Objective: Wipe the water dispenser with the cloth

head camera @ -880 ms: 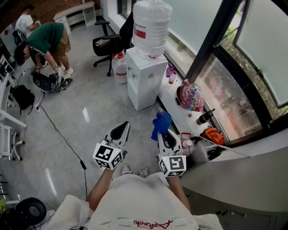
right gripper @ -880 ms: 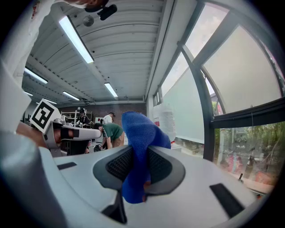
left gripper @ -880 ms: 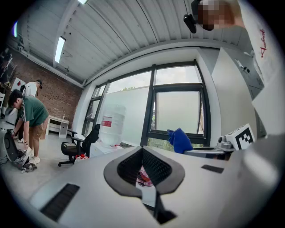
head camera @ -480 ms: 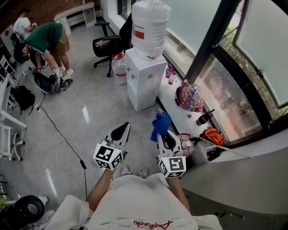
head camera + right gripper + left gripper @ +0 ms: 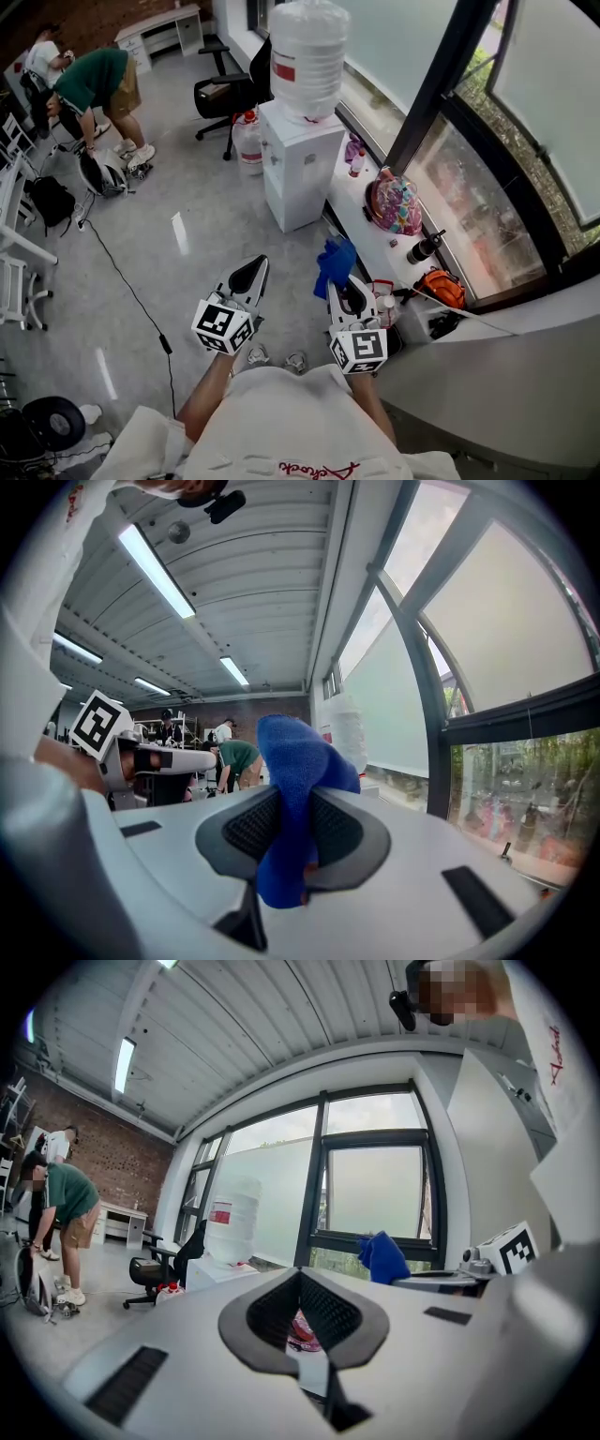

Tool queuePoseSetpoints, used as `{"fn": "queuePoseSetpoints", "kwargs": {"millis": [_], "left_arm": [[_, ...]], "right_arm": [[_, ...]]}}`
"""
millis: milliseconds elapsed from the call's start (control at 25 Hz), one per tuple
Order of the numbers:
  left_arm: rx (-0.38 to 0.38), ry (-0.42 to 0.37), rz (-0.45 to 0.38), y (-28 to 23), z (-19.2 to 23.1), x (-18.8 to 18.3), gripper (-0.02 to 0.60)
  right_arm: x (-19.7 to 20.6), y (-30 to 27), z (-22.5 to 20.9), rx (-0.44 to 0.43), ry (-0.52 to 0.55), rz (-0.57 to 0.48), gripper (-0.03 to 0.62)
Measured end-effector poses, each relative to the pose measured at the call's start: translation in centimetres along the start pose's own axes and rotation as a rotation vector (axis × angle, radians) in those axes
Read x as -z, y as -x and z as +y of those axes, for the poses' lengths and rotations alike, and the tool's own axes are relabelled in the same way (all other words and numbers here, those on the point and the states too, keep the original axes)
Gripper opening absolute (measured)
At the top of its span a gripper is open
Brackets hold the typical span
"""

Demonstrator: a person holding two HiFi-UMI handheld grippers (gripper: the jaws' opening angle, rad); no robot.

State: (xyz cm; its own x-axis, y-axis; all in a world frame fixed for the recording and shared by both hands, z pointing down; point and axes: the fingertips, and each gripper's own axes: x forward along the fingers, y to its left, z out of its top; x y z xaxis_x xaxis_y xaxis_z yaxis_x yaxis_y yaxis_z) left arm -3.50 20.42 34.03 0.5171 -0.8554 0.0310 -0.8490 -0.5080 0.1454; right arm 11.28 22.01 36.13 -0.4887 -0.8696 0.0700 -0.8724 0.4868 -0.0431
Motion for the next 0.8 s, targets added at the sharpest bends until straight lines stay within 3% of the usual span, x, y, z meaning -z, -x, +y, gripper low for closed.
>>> {"fn": "queuePoseSetpoints", "kwargs": {"millis": [480, 800], "left_arm": [[-0.028, 0.021, 0.028, -2.8, -1.4, 2.6, 0.011], [-0.028, 0.025, 0.027, -6.1, 0.4, 2.6, 0.011]], "right_arm": [[1.9, 0.6, -4.2, -0.008, -0.012, 0.03, 0.097], [2.2, -2.2, -6.2, -0.005, -0.016, 0.038, 0.097]]}}
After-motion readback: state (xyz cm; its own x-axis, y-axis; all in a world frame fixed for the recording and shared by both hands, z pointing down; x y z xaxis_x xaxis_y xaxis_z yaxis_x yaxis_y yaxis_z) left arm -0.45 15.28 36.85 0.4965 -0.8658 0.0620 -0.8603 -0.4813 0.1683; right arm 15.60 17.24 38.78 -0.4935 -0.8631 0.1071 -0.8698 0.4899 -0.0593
